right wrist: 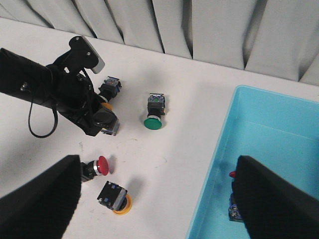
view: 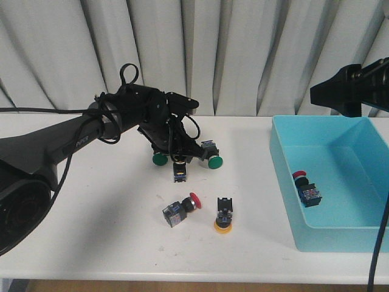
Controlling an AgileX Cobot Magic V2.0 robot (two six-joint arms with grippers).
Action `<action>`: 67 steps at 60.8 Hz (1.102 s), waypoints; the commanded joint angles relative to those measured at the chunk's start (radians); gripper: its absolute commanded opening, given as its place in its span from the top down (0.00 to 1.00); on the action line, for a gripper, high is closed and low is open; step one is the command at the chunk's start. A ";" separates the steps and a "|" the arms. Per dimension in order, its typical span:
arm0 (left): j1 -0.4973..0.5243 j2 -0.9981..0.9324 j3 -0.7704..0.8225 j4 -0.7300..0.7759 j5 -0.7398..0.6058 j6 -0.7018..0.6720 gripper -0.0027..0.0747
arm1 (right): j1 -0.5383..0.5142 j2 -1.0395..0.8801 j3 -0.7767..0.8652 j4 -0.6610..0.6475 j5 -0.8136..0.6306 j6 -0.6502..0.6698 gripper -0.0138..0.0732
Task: Pick red and yellow buttons and place in box
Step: 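Lower the left gripper onto the yellow-capped button and grasp it, then lift the yellow button and pass it to the right gripper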
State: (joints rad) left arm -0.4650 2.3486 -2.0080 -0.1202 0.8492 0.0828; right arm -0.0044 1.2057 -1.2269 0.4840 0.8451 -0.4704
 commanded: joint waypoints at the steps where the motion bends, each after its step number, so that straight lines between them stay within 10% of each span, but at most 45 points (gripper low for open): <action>1: -0.003 -0.095 -0.092 -0.017 0.033 -0.002 0.98 | 0.000 -0.023 -0.027 0.026 -0.047 -0.035 0.16; 39: -0.003 -0.476 -0.195 -0.293 0.232 -0.002 0.97 | 0.301 0.094 -0.027 -0.107 -0.113 -0.326 0.16; 67: -0.034 -0.616 -0.164 -0.383 0.294 0.030 0.97 | 0.312 0.093 -0.027 0.243 -0.145 -0.659 0.16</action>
State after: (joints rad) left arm -0.4800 1.8032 -2.1694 -0.4594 1.1784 0.0956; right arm 0.3064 1.3274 -1.2269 0.6307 0.7524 -1.0397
